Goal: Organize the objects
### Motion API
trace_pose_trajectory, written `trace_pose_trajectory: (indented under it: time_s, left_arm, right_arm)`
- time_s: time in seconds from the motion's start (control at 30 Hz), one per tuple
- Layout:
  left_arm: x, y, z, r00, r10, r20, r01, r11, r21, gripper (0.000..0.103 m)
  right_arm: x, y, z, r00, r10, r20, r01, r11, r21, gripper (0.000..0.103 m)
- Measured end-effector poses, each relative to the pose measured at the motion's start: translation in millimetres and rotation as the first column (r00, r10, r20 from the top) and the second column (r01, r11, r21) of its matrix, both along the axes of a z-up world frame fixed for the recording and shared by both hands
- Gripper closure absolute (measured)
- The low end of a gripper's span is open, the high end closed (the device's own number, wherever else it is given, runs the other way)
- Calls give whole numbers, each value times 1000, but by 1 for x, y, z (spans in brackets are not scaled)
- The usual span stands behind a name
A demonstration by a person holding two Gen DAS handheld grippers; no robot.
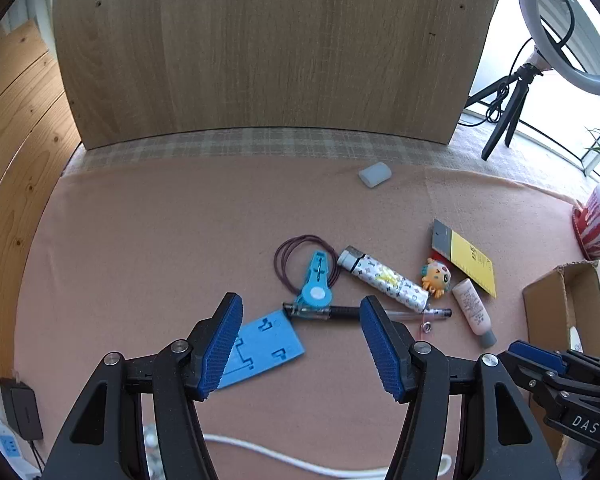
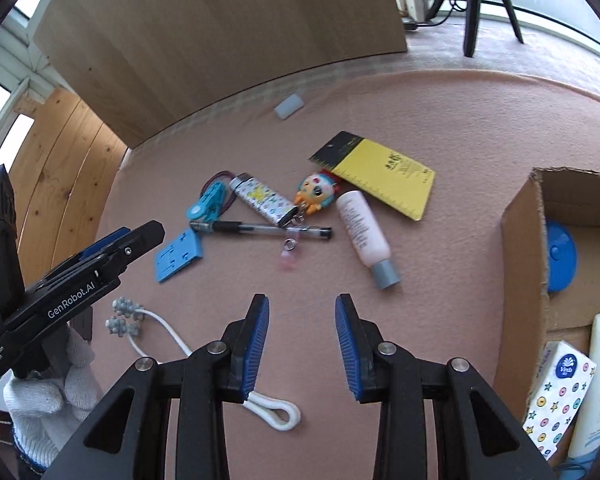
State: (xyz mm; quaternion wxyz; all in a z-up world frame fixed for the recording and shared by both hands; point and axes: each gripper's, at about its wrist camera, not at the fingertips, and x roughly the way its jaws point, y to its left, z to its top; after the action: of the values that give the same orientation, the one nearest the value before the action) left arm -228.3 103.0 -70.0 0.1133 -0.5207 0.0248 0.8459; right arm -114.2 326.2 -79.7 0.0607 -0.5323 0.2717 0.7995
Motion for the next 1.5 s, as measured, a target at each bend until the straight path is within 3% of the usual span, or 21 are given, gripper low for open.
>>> trace_pose_trajectory:
  time_s: [0.17, 0.4, 0.53, 0.67, 0.87, 1.0, 1.13, 1.5]
  left_arm:
    - [-33, 27, -14, 1000, -7, 21, 8, 1000, -22, 38]
    - [-74, 34, -39, 997, 51, 55, -47, 996, -74, 38]
    - [-76, 41, -56, 996, 19, 91, -12, 997, -77, 38]
    - [-63, 57, -62, 996, -37, 79, 44, 995, -90, 54]
    - [-42, 78, -62, 987, -137, 89, 142, 988, -56, 69]
    - [-20, 86, -63, 979, -192, 74, 197, 978, -64, 71]
    - [3, 82, -62, 969, -240, 64, 245, 967, -68, 76]
    - [55, 66, -64, 965, -254, 60, 256, 966, -33, 76]
  right_arm:
    - [-7, 27, -10, 997, -77, 22, 77, 997, 10, 71]
    - [-30, 38, -18, 995, -87, 48, 84, 995, 52, 71]
    - [-43, 38, -28, 994, -79, 77, 74, 995, 60, 71]
    - [-48, 38, -37, 993, -67, 97, 62, 996, 61, 71]
    - [-47, 34, -44, 993, -54, 106, 51, 998, 36, 72]
    - [-42, 28, -47, 993, -39, 112, 39, 999, -3, 83]
    - [-28, 19, -47, 994, -31, 102, 31, 1000, 0, 85]
    - [10, 11, -47, 993, -55, 100, 60, 997, -46, 89]
